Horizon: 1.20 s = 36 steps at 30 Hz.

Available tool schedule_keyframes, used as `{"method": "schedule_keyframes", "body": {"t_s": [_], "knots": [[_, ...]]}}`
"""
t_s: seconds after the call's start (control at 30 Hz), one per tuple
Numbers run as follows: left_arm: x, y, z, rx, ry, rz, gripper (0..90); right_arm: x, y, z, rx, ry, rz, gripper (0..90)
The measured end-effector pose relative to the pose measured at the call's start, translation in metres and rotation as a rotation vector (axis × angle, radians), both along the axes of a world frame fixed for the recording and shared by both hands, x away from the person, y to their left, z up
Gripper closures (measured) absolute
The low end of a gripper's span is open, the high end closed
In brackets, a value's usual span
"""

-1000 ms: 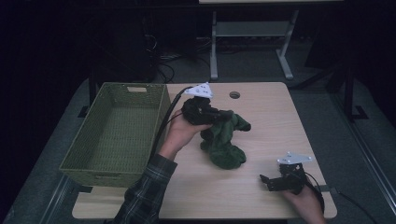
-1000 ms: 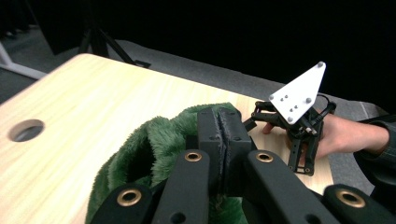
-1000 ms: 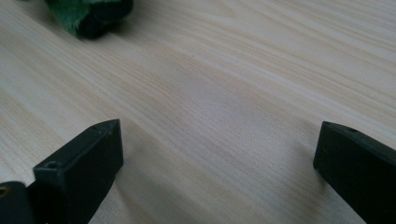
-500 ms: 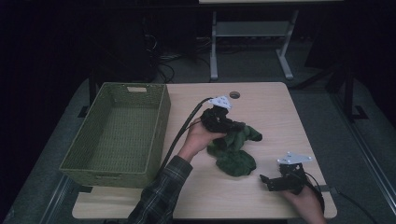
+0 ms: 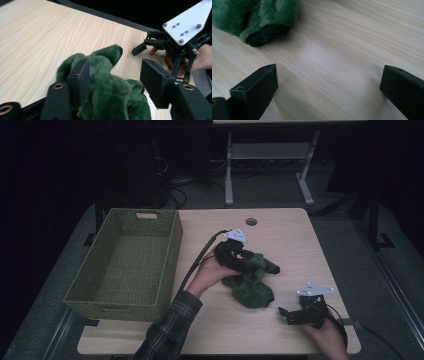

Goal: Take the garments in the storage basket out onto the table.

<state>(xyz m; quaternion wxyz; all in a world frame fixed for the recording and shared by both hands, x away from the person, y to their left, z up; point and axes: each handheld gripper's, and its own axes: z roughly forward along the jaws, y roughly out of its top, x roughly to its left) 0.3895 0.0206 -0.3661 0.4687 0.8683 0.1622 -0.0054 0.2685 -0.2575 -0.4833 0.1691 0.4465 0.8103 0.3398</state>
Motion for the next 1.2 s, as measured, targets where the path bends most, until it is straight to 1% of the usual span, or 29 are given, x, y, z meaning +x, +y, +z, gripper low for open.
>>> {"method": "schedule_keyframes", "body": {"t_s": [0.1,0.17,0.27,0.33,0.37,0.43,0.57,0.63,0.7,0.73,0.77,0.83,0.93,1.03,1.13,1.2], "knots": [[-0.008,0.008,0.007,-0.012,-0.011,0.014,39.9,0.000,0.000,0.000,0.000,0.000,0.001,1.3],[-0.016,0.015,0.010,-0.020,-0.017,0.021,41.5,0.000,0.000,0.000,0.000,0.000,0.001,1.3],[-0.027,0.021,0.008,-0.023,-0.015,0.007,44.9,0.000,0.000,0.000,0.000,-0.001,0.000,1.3],[-0.034,0.023,0.005,-0.012,-0.019,-0.010,46.9,0.000,0.000,0.000,0.000,0.000,0.000,1.3],[-0.038,0.023,0.002,-0.011,-0.014,-0.019,48.0,0.000,0.000,0.000,0.000,-0.001,0.001,1.3],[-0.046,0.023,-0.006,-0.015,0.001,-0.025,49.0,0.000,0.000,0.000,0.000,-0.001,0.001,1.3],[-0.055,0.020,-0.018,0.005,0.016,-0.027,50.9,0.000,0.000,0.000,0.000,0.000,0.000,1.3],[-0.059,0.021,-0.022,0.013,0.014,-0.028,50.9,0.000,0.000,0.000,0.000,0.000,0.000,1.3],[-0.064,0.024,-0.026,0.005,0.003,-0.025,50.5,0.000,0.000,0.000,0.000,0.000,0.000,1.4],[-0.069,0.029,-0.030,0.008,-0.005,-0.018,49.8,0.000,0.000,0.000,0.000,0.000,0.000,1.3],[-0.069,0.029,-0.030,0.008,-0.005,-0.018,46.9,0.000,0.000,0.000,0.000,0.000,0.000,1.3],[-0.074,0.036,-0.035,0.007,-0.013,0.002,45.4,-0.002,0.000,0.000,0.000,0.000,-0.004,2.0],[-0.078,0.048,-0.044,0.009,-0.013,0.032,43.5,-0.003,-0.001,0.002,0.001,-0.004,0.004,7.1],[-0.080,0.056,-0.052,0.009,-0.019,0.065,43.5,-0.003,-0.002,0.002,0.003,-0.003,0.005,7.6],[-0.082,0.055,-0.058,0.011,-0.011,0.070,45.4,-0.003,-0.002,0.002,0.002,-0.006,0.006,7.6],[-0.085,0.049,-0.062,0.017,-0.020,0.068,45.7,-0.004,-0.002,0.001,0.005,-0.010,0.006,7.6]]}}
